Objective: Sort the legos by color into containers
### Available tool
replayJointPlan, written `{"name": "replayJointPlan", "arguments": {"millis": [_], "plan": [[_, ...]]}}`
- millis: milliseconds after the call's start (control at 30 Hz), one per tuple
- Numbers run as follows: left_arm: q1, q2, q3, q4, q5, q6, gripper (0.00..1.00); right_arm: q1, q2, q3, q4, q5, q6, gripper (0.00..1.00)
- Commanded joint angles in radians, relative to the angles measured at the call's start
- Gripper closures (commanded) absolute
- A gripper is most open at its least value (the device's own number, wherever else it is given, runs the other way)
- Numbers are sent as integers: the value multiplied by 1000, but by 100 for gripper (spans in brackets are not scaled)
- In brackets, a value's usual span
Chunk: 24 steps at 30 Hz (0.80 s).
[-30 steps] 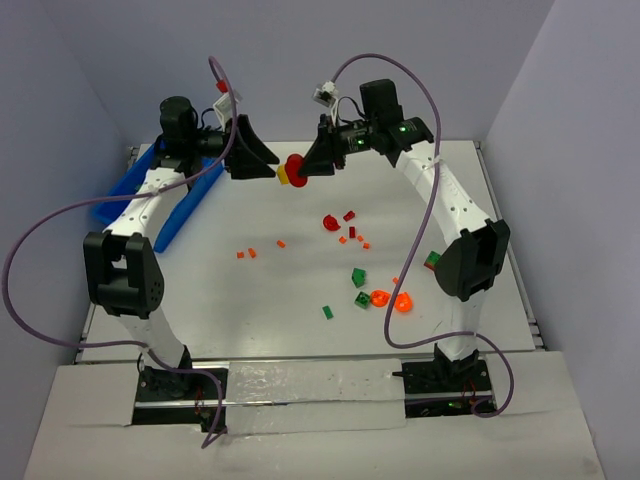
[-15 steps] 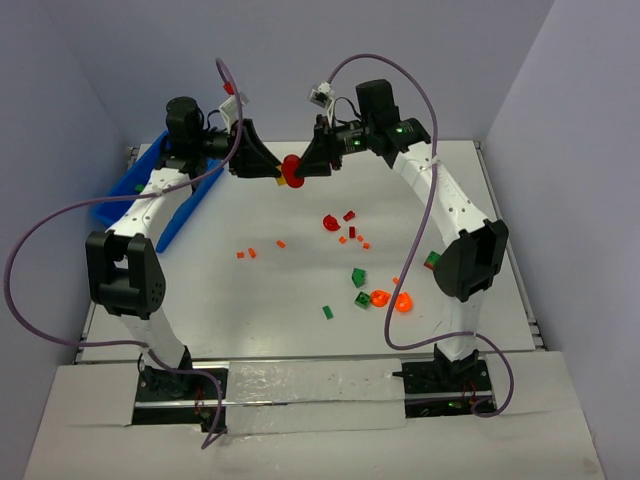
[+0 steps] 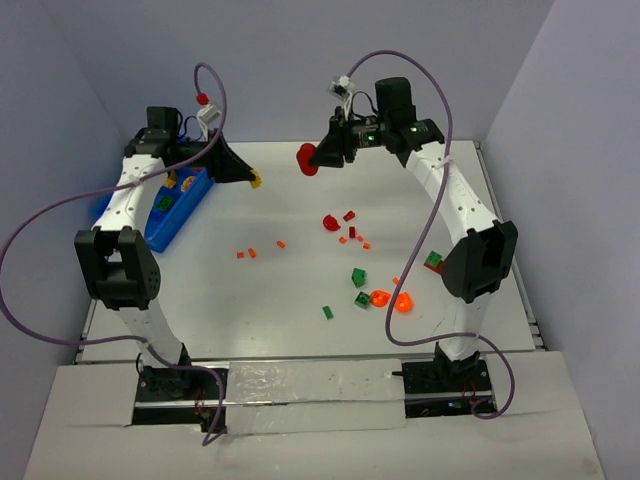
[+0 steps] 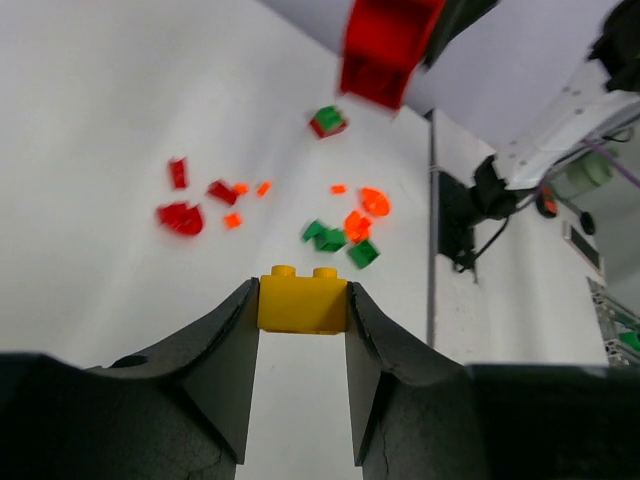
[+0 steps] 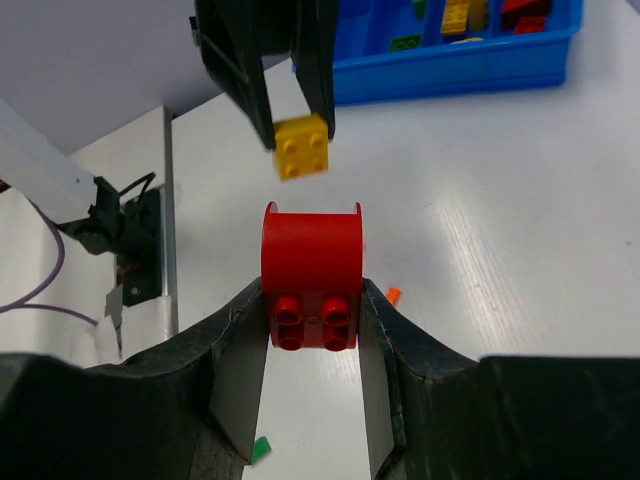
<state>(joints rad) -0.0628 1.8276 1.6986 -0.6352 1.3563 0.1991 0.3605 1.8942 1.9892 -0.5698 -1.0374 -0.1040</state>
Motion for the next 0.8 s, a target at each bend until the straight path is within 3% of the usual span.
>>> {"name": "replayJointPlan", "arguments": {"millis": [0, 167, 233, 333, 533, 767], "plan": [[136, 52, 105, -334, -101, 277, 100, -20, -75, -21, 36, 10, -20, 100], [313, 11, 41, -39, -361, 43, 100, -20, -67, -36, 2, 79, -59, 100], [347, -11, -2, 152, -603, -66, 100, -18, -62, -41, 2, 105, -63, 100], [351, 49, 58, 207, -828, -66, 100, -18, -45, -34, 2, 121, -66, 100], [349, 197, 166, 247, -957, -95, 100, -17, -27, -26, 1, 152, -70, 100], [327, 298, 223, 269, -974, -85, 100, -14, -26, -30, -9, 179, -86, 100]]}}
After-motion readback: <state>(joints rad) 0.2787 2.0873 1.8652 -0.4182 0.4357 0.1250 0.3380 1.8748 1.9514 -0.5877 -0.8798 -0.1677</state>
